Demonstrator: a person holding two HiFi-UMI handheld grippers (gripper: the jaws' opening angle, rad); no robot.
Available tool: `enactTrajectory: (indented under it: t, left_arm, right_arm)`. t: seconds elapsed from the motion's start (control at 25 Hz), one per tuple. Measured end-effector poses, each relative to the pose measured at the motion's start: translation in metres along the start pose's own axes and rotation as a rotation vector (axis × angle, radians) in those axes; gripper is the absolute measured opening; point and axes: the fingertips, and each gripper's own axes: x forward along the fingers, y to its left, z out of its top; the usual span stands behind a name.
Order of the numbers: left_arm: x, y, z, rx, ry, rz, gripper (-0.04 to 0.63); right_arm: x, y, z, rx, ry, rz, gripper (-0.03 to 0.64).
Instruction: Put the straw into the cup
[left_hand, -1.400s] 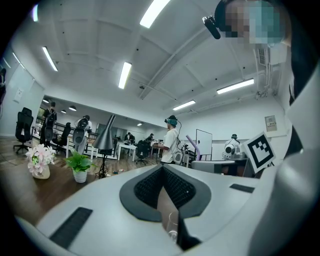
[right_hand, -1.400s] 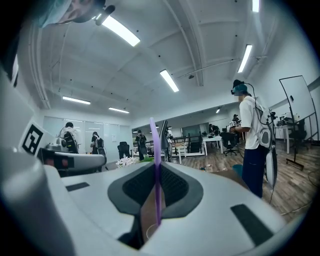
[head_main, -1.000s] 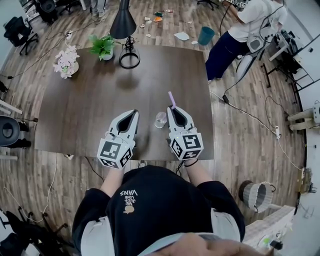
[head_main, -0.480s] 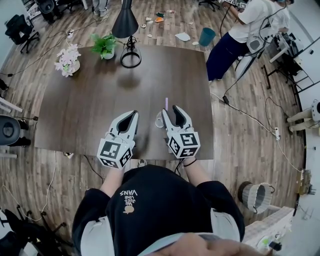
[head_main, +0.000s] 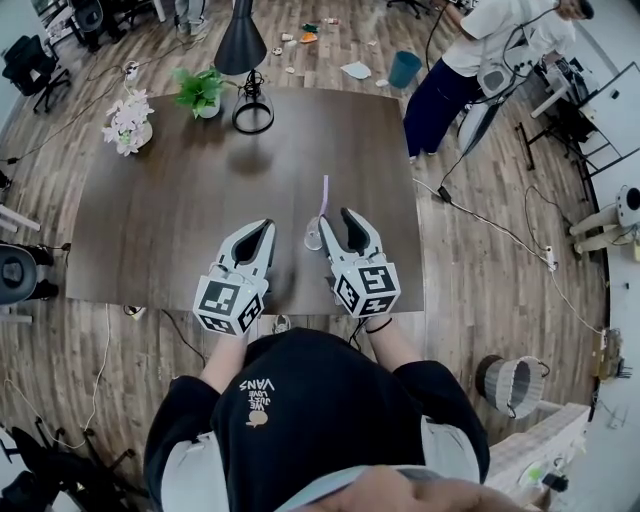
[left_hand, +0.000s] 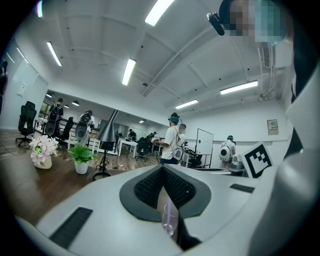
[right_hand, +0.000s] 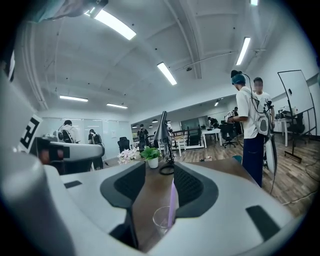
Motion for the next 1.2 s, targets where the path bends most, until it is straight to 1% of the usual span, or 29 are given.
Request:
enactTrajectory:
  t: [0.16,0.36,0.56,0.72,0.84,0.92,1.2]
  left_arm:
    - [-0.001,-0.006,0.000,0.003,-0.007,-0.005,0.009]
    - [-0.005,-0.011,0.003,0.004,-0.011,-0.009,0.009]
    - [-0.004,-0.014,0.001,0.004,-0.012,-0.013,0.009]
    - [-0.005,-0.018,0.001,0.010,-0.010,-0.020,0.009]
    - [-0.007,-0.023,0.002,0.014,-0.014,-0.025,0.009]
    - [-0.009,-0.026,0.004,0.017,-0.015,-0.029,0.009]
    - [-0.012,-0.036,0.003,0.018,-0.011,-0.038,0.011]
  right_arm:
    - [-0.010,0.002,0.008,-0.034,-0.016,0.004,0.167]
    - [-0.022,0.010,0.022,-0.037,-0.042,0.027,0.162]
    - [-0.030,0.015,0.028,-0.052,-0.054,0.039,0.136]
    - [-0.037,0.014,0.030,-0.054,-0.059,0.027,0.105]
    - [-0.045,0.015,0.032,-0.064,-0.067,0.020,0.044]
    - [-0.051,0.018,0.035,-0.070,-0.070,0.023,0.021]
    - [-0.060,0.024,0.039,-0.079,-0.063,0.043,0.017]
